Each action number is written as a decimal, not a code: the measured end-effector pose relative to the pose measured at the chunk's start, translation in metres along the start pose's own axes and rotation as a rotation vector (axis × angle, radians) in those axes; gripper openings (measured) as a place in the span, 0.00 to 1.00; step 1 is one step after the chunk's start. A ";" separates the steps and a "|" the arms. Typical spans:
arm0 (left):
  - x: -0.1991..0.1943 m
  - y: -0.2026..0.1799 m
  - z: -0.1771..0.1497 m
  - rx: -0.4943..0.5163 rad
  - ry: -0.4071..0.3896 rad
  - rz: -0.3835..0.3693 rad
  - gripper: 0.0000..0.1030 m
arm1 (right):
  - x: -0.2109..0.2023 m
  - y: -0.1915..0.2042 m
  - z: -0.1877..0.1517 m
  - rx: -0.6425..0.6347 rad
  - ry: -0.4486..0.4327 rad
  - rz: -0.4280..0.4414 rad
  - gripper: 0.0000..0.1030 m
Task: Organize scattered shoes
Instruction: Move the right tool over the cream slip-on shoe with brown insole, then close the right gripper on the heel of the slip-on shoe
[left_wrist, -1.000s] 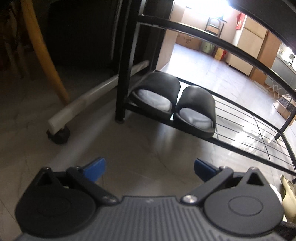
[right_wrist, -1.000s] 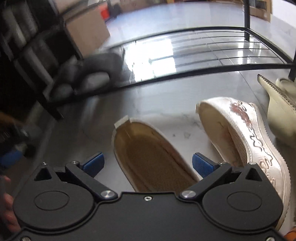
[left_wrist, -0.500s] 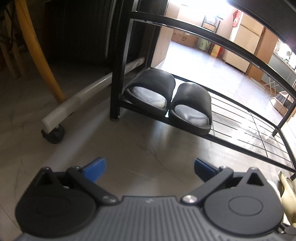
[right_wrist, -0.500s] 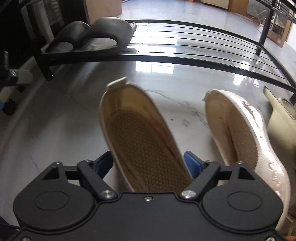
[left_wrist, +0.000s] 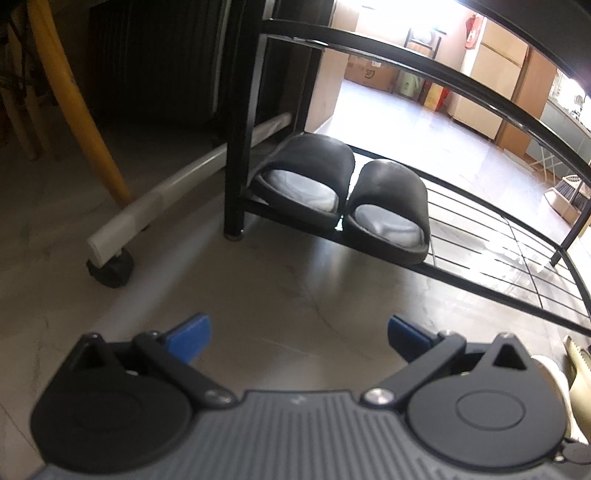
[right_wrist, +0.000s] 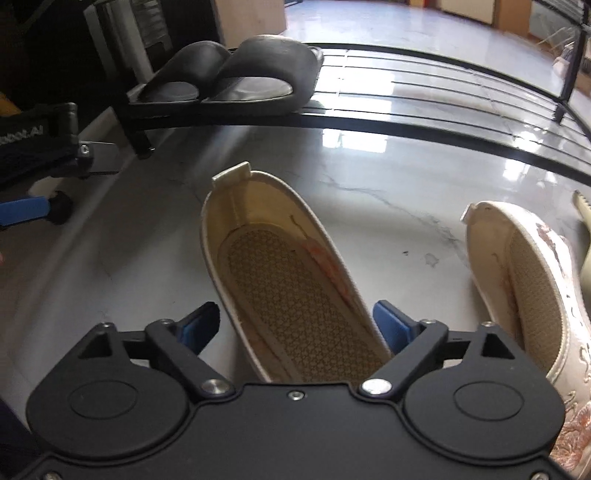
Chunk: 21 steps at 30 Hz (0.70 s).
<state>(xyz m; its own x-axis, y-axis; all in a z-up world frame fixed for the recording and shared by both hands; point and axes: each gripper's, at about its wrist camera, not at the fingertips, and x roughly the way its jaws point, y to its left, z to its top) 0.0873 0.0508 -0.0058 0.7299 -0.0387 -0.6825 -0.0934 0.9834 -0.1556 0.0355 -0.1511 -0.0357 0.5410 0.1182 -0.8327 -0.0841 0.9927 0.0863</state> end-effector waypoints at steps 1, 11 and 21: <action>0.000 -0.002 0.000 0.014 -0.006 0.013 0.99 | -0.002 -0.001 -0.002 -0.025 0.007 -0.006 0.97; 0.000 -0.018 -0.003 0.146 -0.015 0.050 0.99 | 0.008 0.009 0.004 0.029 0.025 -0.034 0.71; 0.003 -0.009 -0.001 0.099 -0.001 0.071 0.99 | 0.018 0.019 0.010 0.090 0.042 -0.061 0.67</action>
